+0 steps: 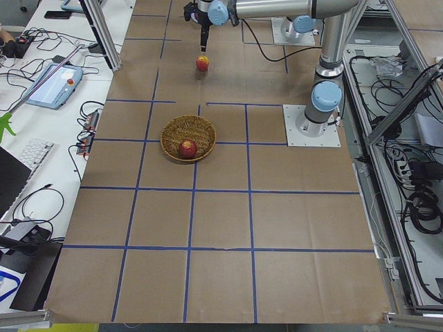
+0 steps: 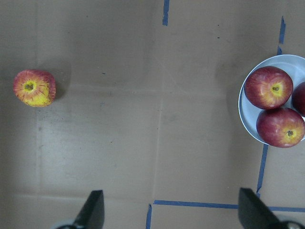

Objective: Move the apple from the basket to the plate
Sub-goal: 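Move the right gripper over the apple while the left arm withdraws toward the basket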

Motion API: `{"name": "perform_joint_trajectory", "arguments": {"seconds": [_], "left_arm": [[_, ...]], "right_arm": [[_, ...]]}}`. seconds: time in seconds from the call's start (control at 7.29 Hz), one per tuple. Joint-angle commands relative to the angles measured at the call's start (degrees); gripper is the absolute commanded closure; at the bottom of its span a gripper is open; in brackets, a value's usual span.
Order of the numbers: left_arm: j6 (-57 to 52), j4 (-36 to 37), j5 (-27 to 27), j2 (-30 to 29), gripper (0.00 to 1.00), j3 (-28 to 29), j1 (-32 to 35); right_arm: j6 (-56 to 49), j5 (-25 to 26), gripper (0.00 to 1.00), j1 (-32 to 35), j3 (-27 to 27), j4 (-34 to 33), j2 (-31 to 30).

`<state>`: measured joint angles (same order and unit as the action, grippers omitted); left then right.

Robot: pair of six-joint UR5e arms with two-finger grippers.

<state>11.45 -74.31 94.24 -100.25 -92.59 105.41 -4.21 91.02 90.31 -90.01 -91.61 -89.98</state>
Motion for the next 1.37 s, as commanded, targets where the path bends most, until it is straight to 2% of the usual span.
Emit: {"name": "perform_joint_trajectory", "arguments": {"seconds": [0.0, 0.27, 0.82, 0.96, 1.23], "left_arm": [[-8.6, -9.1, -0.4, 7.9, 0.01, -1.4, -9.0], [-15.0, -9.4, 0.0, 10.2, 0.01, -1.7, -13.2], [-15.2, -12.4, 0.1, 14.0, 0.01, -1.8, -13.2], [-15.2, -18.1, -0.2, 14.1, 0.01, -1.6, -13.7], [-15.4, -18.9, -0.4, 14.5, 0.01, -0.9, -13.5]], "right_arm": [[1.0, 0.3, 0.0, 1.3, 0.2, -0.8, 0.4], [6.6, 0.9, 0.0, 5.9, 0.8, -3.9, 3.2], [19.9, 2.1, 0.0, 18.6, 0.7, -13.7, 11.9], [21.7, 2.1, 0.0, 19.9, 0.0, -17.1, 14.9], [22.0, 2.1, 0.0, 20.7, -0.2, -20.4, 19.6]]}}
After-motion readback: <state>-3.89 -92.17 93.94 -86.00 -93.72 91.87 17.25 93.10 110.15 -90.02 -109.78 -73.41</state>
